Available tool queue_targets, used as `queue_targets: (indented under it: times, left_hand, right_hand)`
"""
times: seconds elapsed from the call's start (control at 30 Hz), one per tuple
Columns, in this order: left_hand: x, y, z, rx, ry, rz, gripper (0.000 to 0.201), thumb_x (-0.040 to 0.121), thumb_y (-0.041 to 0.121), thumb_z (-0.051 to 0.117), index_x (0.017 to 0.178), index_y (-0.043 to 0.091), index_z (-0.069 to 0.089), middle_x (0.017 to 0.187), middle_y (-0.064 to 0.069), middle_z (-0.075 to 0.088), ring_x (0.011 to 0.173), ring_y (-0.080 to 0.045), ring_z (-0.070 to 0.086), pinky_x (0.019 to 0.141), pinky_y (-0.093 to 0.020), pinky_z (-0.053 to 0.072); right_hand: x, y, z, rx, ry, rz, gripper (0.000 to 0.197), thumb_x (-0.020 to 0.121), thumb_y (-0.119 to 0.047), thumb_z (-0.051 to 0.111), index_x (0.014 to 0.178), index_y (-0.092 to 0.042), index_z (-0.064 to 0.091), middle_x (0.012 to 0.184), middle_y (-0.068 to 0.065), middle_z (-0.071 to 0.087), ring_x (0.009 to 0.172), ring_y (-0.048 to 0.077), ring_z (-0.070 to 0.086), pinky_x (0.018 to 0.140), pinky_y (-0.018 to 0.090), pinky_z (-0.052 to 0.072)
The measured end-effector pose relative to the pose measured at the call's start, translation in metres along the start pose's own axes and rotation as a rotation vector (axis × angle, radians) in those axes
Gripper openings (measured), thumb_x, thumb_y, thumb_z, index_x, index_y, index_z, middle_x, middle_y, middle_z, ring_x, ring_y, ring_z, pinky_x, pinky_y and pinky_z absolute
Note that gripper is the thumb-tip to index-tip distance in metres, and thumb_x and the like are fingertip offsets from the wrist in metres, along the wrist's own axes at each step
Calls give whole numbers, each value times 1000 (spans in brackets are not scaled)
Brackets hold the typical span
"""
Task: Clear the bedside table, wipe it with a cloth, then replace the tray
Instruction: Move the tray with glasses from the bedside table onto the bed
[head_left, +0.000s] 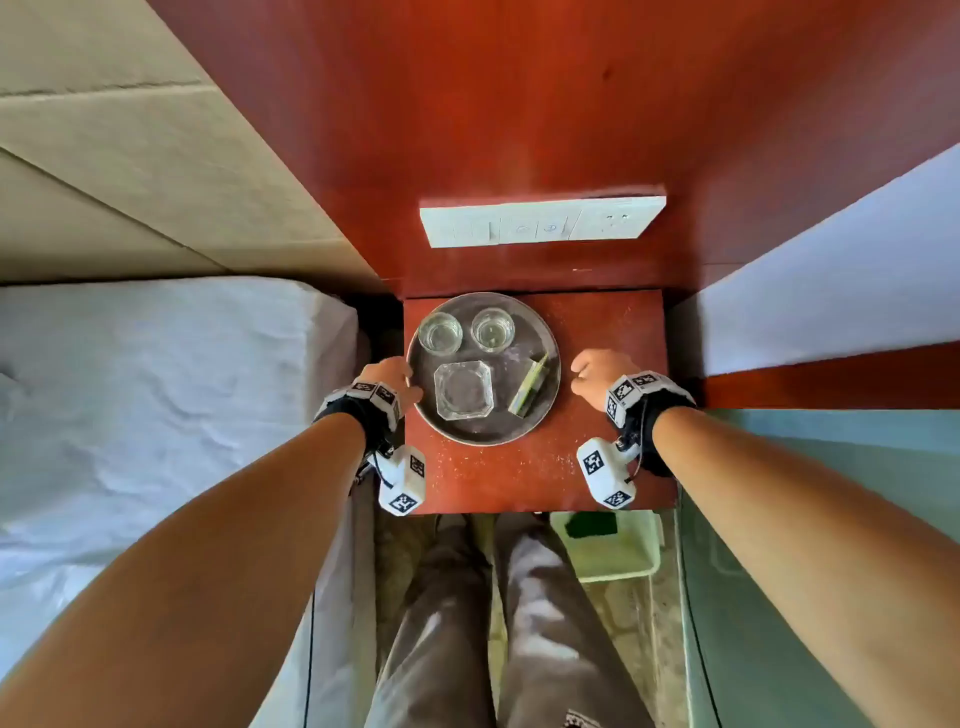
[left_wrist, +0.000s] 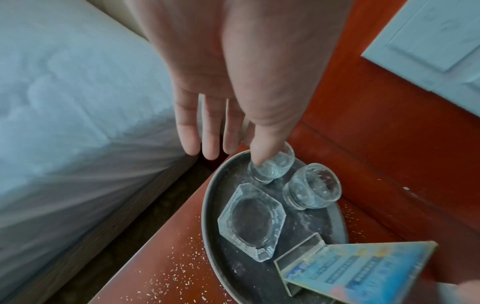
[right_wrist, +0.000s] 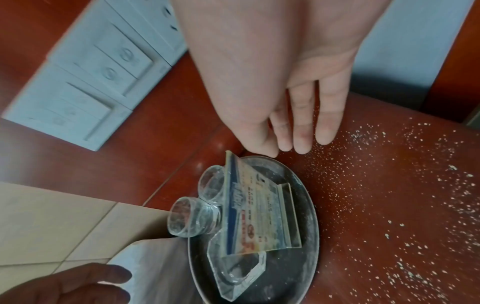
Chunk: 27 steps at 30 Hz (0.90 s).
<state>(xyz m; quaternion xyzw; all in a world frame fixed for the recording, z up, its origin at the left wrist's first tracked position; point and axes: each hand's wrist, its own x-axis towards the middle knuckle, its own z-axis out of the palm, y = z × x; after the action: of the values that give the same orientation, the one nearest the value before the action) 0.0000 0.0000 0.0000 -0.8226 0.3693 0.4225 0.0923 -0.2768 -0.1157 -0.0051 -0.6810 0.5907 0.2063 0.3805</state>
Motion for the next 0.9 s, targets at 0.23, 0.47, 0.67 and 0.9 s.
queue_targets:
  times: [0.23,0.47,0.67,0.9]
  left_hand:
    - [50,-10,36,-73,5,-115,56,87,26,65,139,19,44,126,-13,60,112,-34,59,89,-38,48]
    - [85,-7,63,-135,54,-188,56,85,19,64,135,10,40,134,-18,45,121,-39,50,101,-47,42]
    - [103,-4,74,-182,91,-238,47,87,12,57,131,9,42,127,-19,53,113,-41,56,93,-48,48]
    - [120,-15,79,-191,100,-234,43,85,8,54,126,16,43,112,-18,61,100,-41,61,88,-49,53]
  right_hand:
    - [66,16,34,32,-21,61,34,85,-23,63,119,-21,61,117,1,67,103,23,64,87,29,50]
    - [101,20,61,3,-46,72,51,87,-27,64,134,-18,46,124,6,64,110,27,61,80,26,43]
    - [117,21,76,57,-58,127,52,86,-19,64,134,-22,43,113,3,66,99,27,64,75,25,44]
    - [123,17,88,174,9,148,27,87,-18,62,111,-22,49,94,3,63,77,24,59,69,28,45]
